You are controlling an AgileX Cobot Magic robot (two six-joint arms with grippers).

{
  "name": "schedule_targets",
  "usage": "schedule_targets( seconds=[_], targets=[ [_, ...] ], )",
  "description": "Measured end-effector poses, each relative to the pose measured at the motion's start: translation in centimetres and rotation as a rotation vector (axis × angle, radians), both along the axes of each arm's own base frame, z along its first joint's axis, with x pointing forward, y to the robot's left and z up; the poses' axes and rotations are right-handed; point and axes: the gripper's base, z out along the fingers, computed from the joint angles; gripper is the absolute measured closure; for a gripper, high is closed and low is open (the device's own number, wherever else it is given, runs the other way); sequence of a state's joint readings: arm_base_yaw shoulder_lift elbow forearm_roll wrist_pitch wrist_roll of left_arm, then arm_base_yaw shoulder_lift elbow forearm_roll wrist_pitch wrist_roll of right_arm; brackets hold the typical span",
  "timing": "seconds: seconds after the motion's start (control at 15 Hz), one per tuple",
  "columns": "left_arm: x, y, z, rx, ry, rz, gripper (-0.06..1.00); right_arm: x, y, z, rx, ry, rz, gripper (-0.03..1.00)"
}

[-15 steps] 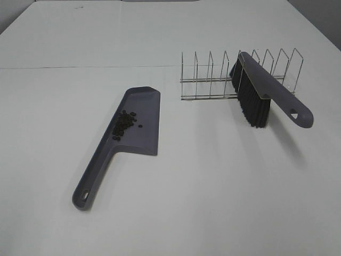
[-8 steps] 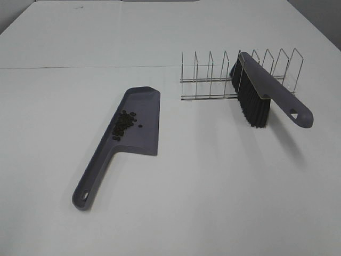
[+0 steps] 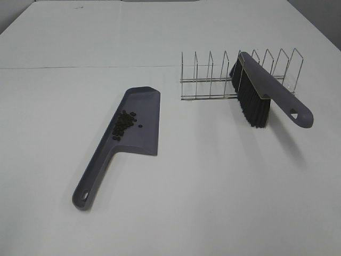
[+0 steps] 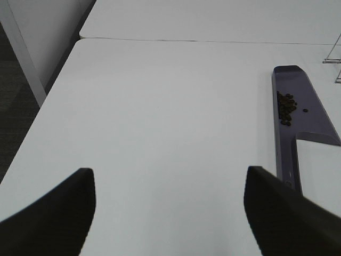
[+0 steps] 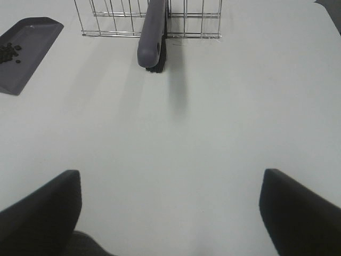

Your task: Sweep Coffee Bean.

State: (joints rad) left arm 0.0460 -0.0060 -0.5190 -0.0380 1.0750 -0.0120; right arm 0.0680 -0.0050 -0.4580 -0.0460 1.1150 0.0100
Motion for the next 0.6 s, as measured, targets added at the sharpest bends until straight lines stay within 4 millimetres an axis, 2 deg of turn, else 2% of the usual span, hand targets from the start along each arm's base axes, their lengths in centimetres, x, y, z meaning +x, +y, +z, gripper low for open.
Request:
schedule_targets(
  seconds=[0.13, 0.6],
  targets=[
    [0.00, 0.01, 0.00, 0.001, 0.000, 0.001, 0.24, 0.00, -0.01, 0.00, 0.000, 0.000, -0.001, 0.13],
    [0.00, 0.02, 0.00, 0.002, 0.000, 0.001, 0.24, 0.00, -0.07, 0.00, -0.004, 0.000, -0.006, 0.12]
  ],
)
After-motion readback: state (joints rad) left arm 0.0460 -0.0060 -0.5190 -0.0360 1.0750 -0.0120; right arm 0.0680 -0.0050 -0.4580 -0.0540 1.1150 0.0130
